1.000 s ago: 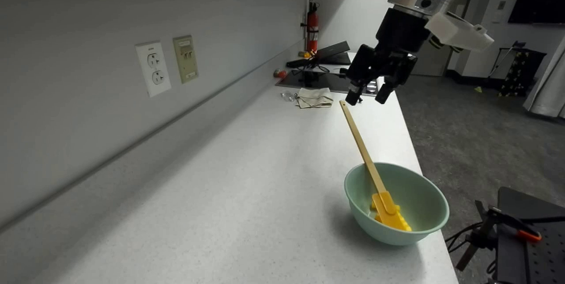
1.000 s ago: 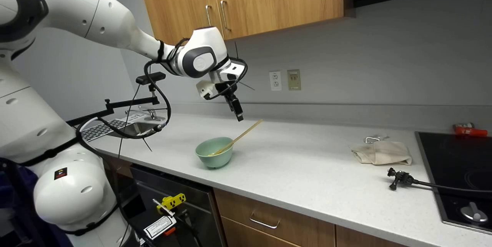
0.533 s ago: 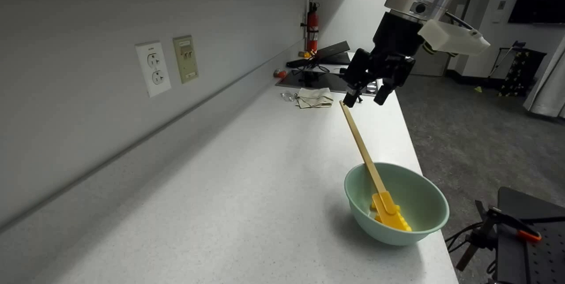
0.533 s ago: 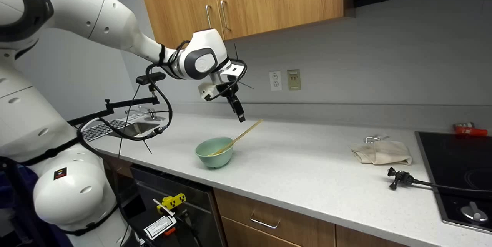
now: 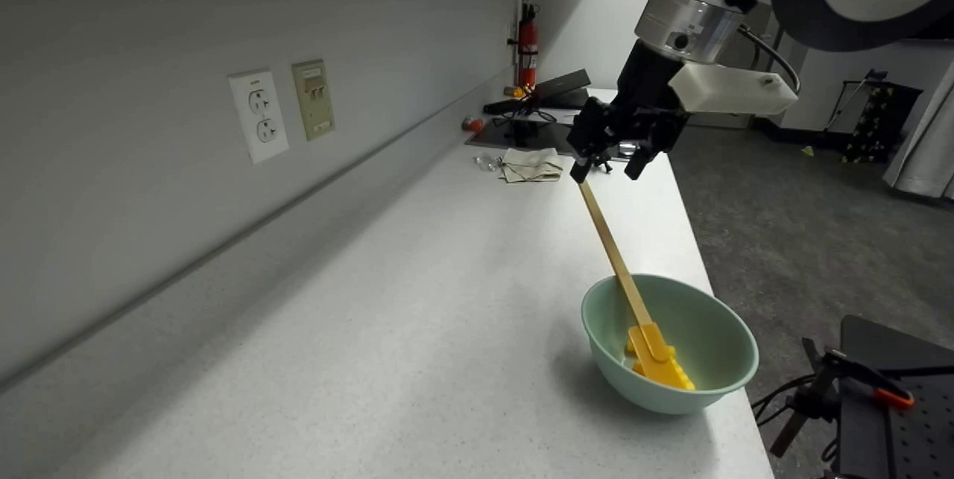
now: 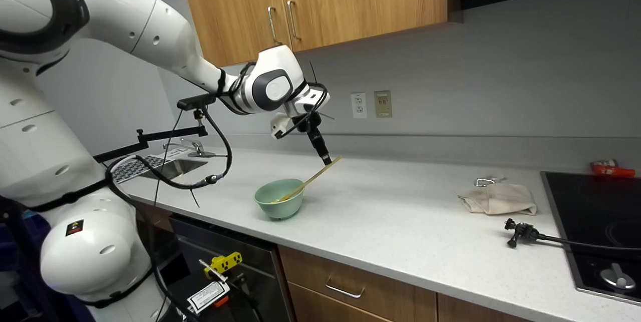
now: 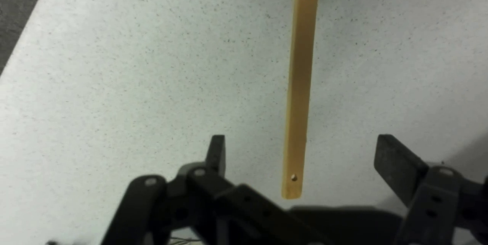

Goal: Use the wooden spatula to stir the contents in the green bowl

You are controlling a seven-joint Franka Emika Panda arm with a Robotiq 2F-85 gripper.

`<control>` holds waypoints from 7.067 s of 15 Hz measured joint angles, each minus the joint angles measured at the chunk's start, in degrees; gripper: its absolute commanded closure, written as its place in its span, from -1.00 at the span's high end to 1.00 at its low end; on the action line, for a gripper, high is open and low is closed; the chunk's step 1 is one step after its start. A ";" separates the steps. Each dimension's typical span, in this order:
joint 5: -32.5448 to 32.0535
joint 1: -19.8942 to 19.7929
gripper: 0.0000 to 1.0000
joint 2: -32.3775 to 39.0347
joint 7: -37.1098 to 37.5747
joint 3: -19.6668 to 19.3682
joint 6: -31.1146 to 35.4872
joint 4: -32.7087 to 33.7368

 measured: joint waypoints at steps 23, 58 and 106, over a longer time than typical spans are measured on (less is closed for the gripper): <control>-12.78 1.93 -1.00 10.29 20.39 -0.49 0.09 6.26; -63.22 2.47 -0.96 2.68 47.94 -1.65 17.84 -1.22; -81.70 2.10 -0.96 0.07 57.22 -1.99 29.93 -3.00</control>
